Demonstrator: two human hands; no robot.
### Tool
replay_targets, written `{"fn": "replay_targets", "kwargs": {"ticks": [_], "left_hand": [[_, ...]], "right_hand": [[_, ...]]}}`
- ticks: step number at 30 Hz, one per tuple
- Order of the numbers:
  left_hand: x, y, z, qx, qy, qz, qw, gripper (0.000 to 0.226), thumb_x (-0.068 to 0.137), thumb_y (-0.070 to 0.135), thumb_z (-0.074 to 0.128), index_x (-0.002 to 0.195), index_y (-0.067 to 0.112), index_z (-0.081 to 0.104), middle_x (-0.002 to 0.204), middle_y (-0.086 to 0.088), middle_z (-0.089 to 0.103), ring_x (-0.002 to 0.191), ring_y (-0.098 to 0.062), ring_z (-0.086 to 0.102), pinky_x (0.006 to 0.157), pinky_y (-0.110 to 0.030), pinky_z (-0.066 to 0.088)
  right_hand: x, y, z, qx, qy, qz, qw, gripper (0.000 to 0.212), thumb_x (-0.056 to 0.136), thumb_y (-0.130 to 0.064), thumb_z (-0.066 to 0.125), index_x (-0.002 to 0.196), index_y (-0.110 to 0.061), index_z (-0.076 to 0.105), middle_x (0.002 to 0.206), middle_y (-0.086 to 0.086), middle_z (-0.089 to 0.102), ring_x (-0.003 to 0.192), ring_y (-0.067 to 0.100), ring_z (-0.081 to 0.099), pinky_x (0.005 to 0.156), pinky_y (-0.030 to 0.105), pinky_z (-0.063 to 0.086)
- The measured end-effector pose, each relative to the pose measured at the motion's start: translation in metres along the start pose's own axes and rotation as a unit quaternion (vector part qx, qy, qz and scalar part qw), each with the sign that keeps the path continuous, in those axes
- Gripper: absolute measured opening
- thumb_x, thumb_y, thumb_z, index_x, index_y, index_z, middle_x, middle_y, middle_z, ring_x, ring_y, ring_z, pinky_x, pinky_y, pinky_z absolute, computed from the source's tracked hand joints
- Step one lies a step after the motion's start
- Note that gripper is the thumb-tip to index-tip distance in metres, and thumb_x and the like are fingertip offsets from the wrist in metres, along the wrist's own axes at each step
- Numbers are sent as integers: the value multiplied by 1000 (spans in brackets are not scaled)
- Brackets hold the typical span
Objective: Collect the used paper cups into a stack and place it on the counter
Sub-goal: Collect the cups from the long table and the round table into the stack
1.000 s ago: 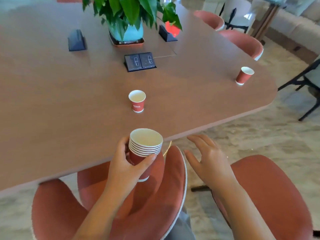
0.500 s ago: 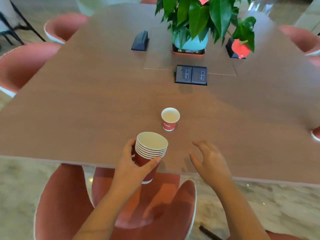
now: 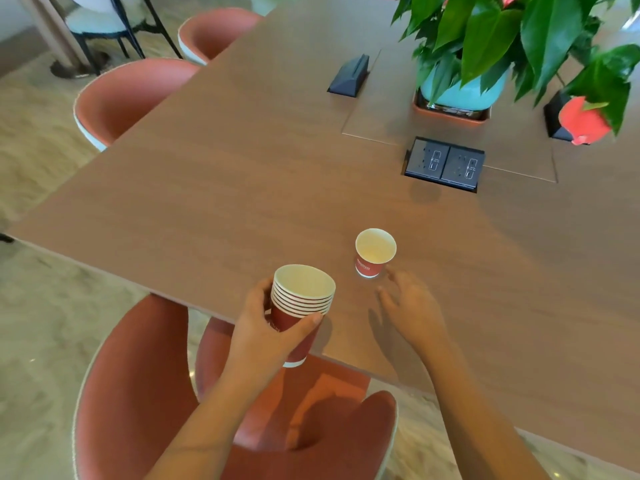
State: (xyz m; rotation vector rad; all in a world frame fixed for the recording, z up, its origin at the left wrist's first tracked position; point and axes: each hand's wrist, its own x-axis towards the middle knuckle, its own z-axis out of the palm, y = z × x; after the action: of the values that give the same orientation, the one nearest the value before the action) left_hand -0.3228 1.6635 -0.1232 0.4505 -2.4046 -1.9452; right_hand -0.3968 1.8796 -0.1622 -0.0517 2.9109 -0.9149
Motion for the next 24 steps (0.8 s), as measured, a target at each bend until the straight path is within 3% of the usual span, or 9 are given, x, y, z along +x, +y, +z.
{"fn": "replay_targets", "kwargs": {"ticks": [8,12,19,24], "left_hand": [[2,-5,1,38,11,-9,999,67,44,61,73,104,51,44,103,31,56,96,16,53,70,-8,47],[4,-4,0,48,9,-9,999,76,44,63,72,113,45,43,106,29,56,99,13,53,74,-13,48],[3,-4,-2,56,7,-9,998,79,53,50,79,122,34,45,111,21,57,104,-3,56,84,-25,50],[-4,-5,-4,59,9,-5,998,75,58,44,82,123,35,45,111,20,58,104,-3,57,84,-27,51]], "right_hand": [[25,9,12,-2,-7,4,1000,43,87,-16,51,130,-12,44,124,8,55,112,27,49,85,39,43],[30,12,15,-10,-3,13,1000,42,89,-17,50,130,-12,44,126,8,55,115,27,48,85,39,42],[36,16,17,-29,1,35,999,34,87,-15,52,121,-8,52,120,12,57,109,31,51,81,39,44],[28,20,17,-32,17,42,998,28,85,-13,54,113,-9,58,114,11,61,103,31,54,73,38,43]]}}
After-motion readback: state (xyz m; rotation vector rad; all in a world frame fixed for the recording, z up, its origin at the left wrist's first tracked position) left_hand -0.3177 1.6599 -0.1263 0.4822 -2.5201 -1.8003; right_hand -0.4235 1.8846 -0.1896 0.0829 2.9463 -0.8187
